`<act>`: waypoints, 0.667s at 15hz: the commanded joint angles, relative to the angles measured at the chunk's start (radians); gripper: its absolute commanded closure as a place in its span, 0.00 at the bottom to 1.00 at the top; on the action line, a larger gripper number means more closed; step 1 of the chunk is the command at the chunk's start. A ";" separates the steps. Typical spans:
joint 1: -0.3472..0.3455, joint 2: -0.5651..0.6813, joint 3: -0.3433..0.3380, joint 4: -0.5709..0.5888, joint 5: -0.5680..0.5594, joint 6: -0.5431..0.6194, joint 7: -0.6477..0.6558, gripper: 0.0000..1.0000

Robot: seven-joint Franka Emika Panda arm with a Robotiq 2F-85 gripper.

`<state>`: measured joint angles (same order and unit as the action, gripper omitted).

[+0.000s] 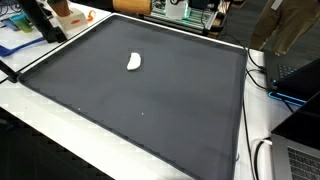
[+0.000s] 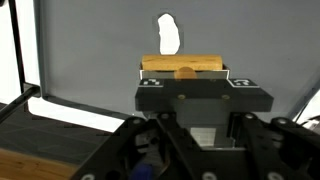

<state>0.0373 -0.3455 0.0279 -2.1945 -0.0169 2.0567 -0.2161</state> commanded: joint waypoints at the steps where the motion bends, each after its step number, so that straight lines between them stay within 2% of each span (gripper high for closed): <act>1: 0.001 0.089 0.011 0.143 -0.040 -0.089 0.037 0.78; 6: -0.002 0.198 0.014 0.283 -0.070 -0.206 0.039 0.78; 10: -0.005 0.256 -0.002 0.379 -0.043 -0.314 0.006 0.78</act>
<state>0.0344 -0.1325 0.0354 -1.9036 -0.0608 1.8254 -0.1977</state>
